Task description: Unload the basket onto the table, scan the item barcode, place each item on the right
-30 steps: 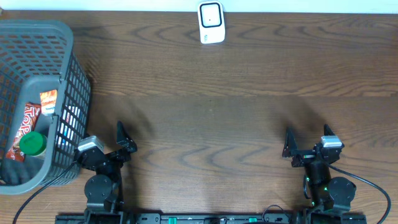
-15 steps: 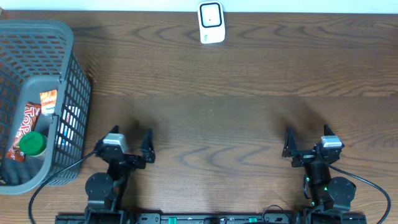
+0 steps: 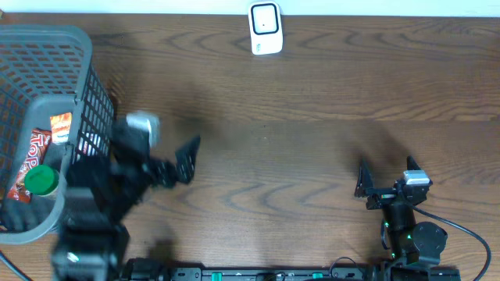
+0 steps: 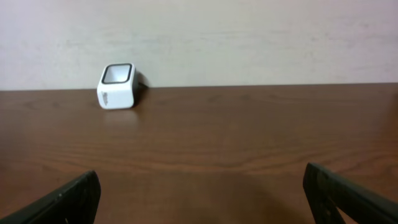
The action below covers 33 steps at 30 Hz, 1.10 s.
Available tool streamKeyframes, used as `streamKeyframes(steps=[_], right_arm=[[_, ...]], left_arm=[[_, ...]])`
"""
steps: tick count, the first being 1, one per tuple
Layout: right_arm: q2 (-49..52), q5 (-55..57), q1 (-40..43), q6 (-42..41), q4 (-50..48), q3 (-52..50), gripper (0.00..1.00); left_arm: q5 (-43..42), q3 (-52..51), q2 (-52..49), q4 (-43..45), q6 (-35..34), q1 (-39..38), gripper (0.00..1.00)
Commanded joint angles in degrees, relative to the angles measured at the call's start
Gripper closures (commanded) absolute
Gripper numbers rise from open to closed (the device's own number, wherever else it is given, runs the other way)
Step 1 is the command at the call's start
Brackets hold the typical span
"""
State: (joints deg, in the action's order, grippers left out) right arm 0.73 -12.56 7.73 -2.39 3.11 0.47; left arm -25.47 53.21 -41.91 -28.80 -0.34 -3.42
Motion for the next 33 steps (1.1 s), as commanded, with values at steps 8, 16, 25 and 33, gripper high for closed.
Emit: streamKeyframes(steps=[8,16,25,33], right_arm=[[-0.2,0.3,-0.7,-0.5,0.1,-0.2,0.01],[-0.2,0.3,-0.7,-0.5,0.1,-0.2,0.01],[-0.2,0.3,-0.7,-0.5,0.1,-0.2,0.01],[-0.2,0.3,-0.7,-0.5,0.1,-0.2,0.01]], left_arm=[[-1.8,23.1,-16.2,-12.4,0.5,1.0,0.0],[10.3,39.9,-20.9,-24.2,-13.4,18.4,0.0],[11.7,51.5,-31.0,-40.7,-26.9,48.1,0.0],[16.2,47.5,-44.0,-48.8,-31.1,56.5,0.0]])
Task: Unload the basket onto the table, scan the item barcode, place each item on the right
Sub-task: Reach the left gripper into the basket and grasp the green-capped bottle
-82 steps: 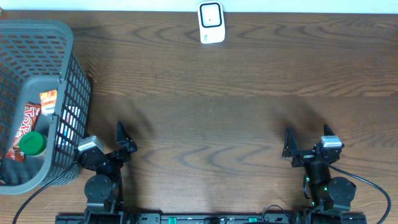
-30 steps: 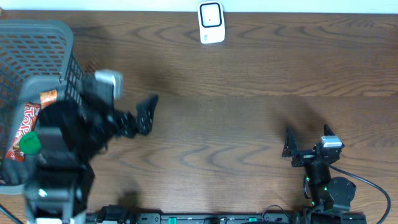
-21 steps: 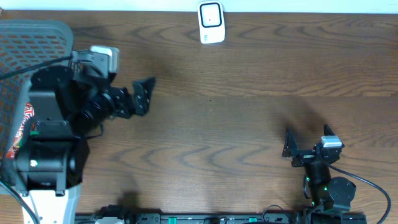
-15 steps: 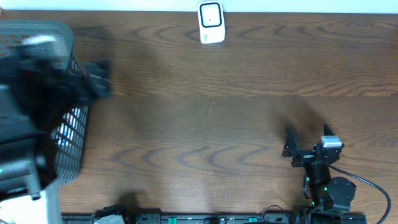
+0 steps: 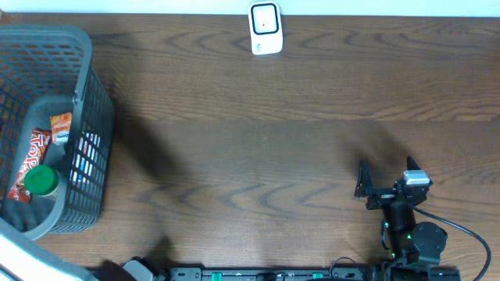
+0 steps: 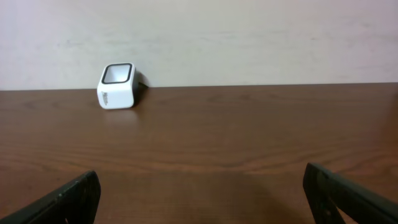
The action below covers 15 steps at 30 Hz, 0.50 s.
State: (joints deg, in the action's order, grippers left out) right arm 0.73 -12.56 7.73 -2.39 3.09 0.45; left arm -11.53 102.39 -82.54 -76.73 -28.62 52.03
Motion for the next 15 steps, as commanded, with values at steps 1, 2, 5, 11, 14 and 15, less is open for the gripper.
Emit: streamKeyframes(steps=[1,2,5,11,14,15], right_arm=[[-0.2,0.3,-0.7,-0.5,0.1,-0.2,0.01],[-0.2,0.3,-0.7,-0.5,0.1,-0.2,0.01],[-0.2,0.3,-0.7,-0.5,0.1,-0.2,0.01],[-0.2,0.3,-0.7,-0.5,0.1,-0.2,0.01],[-0.2,0.3,-0.7,-0.5,0.1,-0.2,0.01],[-0.2,0.3,-0.7,-0.5,0.1,-0.2,0.01]], left_arm=[[2.4,-2.4,-4.9,-0.8,-2.8,1.0,0.0],[2.8,-3.1,-6.3,-0.8,-2.8,1.0,0.0],[4.5,-5.6,-10.1,-0.7,-3.8,1.0,0.0],[5.2,-10.1,-13.5,3.1,-4.3,1.0,0.0],[5.2,-13.1,-13.7,6.5,-4.3,0.9,0.0],[5.2,-14.2,-13.7,7.7,-4.3,0.9,0.0]])
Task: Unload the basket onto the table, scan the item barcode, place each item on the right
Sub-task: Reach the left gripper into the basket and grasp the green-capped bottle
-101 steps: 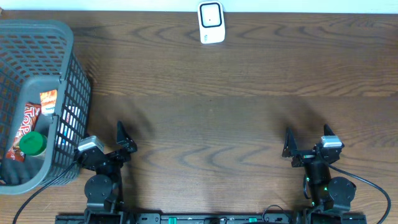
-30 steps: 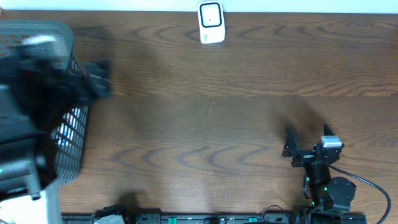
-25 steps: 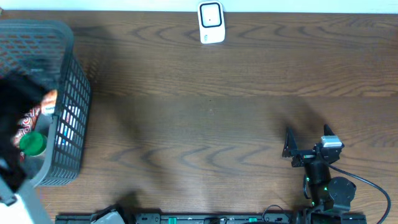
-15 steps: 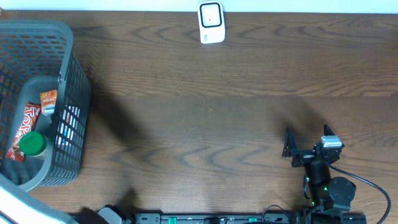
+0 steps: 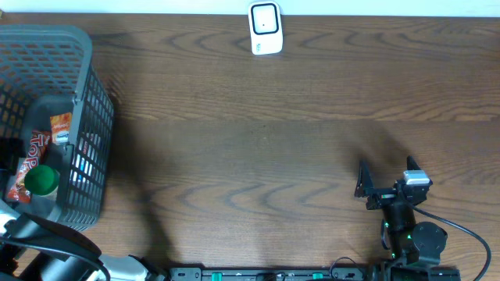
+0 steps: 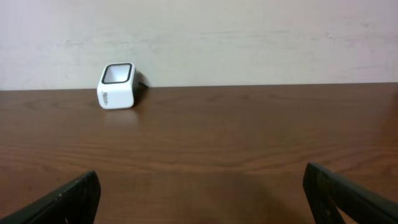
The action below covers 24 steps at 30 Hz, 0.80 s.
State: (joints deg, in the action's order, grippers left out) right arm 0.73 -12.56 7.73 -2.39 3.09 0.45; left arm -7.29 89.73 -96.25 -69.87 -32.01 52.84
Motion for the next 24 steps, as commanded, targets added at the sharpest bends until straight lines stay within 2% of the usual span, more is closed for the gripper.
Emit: streamKeyframes(steps=[1,11,24], right_arm=[[-0.2,0.3,-0.7,-0.5,0.1,-0.2,0.01],[-0.2,0.3,-0.7,-0.5,0.1,-0.2,0.01],[-0.2,0.3,-0.7,-0.5,0.1,-0.2,0.01]], left_arm=[[1.0,-3.2,0.0,2.5,-0.9,0.1,0.0],[1.1,-12.1,0.0,13.0,-0.8,-2.0,0.0],[8.5,-17.2,-1.2,19.5,-1.3,-4.3,0.0]])
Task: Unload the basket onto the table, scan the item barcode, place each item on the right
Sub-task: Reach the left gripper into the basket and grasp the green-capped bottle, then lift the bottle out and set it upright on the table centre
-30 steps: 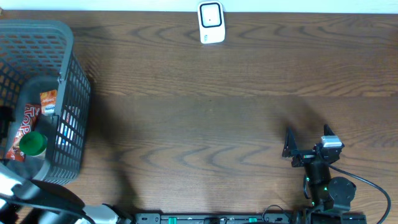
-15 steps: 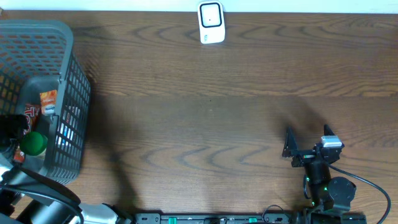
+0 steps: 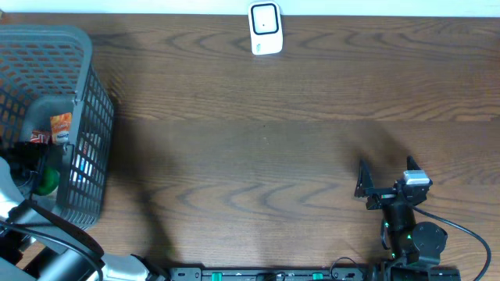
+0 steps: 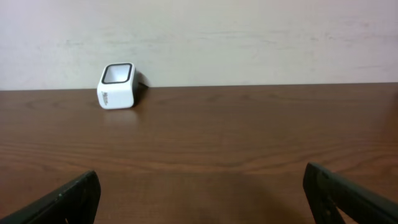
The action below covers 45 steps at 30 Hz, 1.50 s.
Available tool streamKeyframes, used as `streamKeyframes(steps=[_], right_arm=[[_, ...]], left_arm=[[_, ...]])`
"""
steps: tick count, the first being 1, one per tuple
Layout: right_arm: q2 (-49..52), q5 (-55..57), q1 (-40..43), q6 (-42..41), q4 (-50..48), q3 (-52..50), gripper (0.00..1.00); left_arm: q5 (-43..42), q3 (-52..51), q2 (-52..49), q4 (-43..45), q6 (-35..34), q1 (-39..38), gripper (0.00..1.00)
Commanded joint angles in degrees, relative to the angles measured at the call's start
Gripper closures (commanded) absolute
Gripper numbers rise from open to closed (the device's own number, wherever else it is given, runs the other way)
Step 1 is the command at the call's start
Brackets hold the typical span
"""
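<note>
A white barcode scanner (image 3: 265, 29) stands at the table's far edge; the right wrist view shows the scanner (image 4: 117, 86) against the wall. A grey mesh basket (image 3: 86, 94) at the left holds an orange packet (image 3: 60, 125), a red packet (image 3: 39, 137) and a green-lidded item (image 3: 50, 179). My left gripper (image 3: 27, 160) reaches into the basket over the red packet and the green lid, hiding part of both; its jaws are not distinguishable. My right gripper (image 3: 387, 173) rests near the front right, open and empty (image 4: 200, 180).
The basket's tall right wall (image 3: 94, 156) stands between its contents and the wooden table (image 3: 258, 156). A pale wall (image 4: 249, 37) rises behind the table's far edge. The right arm's base and cable (image 3: 414, 238) sit at the front right.
The left arm was low at the front left corner with the green lid fully showing. Now its gripper is inside the basket, covering part of the lid and red packet. The right arm is unmoved.
The left arm first stood to the right of the basket, its gripper over the bare table. Then it was almost out of view at the front left corner. It then showed below the basket, and now reaches inside it. The right gripper stayed open and still.
</note>
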State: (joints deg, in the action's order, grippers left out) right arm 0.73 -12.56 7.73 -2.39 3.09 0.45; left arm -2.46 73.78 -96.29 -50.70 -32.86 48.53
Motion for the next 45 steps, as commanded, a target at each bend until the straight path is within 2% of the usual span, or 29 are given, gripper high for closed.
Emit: streamKeyframes(steps=[1,9,13,15,18,24,36,41,45], right_arm=[[-0.2,0.3,-0.7,-0.5,0.1,-0.2,0.01],[-0.2,0.3,-0.7,-0.5,0.1,-0.2,0.01],[-0.2,0.3,-0.7,-0.6,0.1,-0.2,0.01],[-0.2,0.3,-0.7,-0.5,0.1,-0.2,0.01],[-0.2,0.3,-0.7,-0.5,0.1,-0.2,0.01],[-0.2,0.3,-0.7,-0.5,0.1,-0.2,0.01],[-0.2,0.3,-0.7,-0.5,0.1,-0.2,0.01],[-0.2,0.3,-0.7,-0.5,0.1,-0.2,0.01],[-0.2,0.3,-0.7,-0.5,0.1,-0.2,0.01]], left_arm=[[3.6,-1.5,-1.8,0.6,-0.5,0.0,0.0],[3.6,-1.5,-7.6,1.1,-0.5,0.0,0.01],[3.6,-1.5,-9.9,1.1,-0.5,0.0,0.22],[3.6,-1.5,-10.2,1.0,-0.5,0.0,0.26],[3.5,-1.5,-10.0,1.1,-0.5,0.0,0.41],[1.7,-1.4,-9.7,0.7,-0.5,0.0,0.58],[1.1,-1.0,-4.8,0.2,-0.5,0.0,0.59],[-3.8,-0.3,2.2,0.2,-0.5,0.0,0.59],[-13.2,1.3,10.3,-0.4,-0.5,0.0,0.59]])
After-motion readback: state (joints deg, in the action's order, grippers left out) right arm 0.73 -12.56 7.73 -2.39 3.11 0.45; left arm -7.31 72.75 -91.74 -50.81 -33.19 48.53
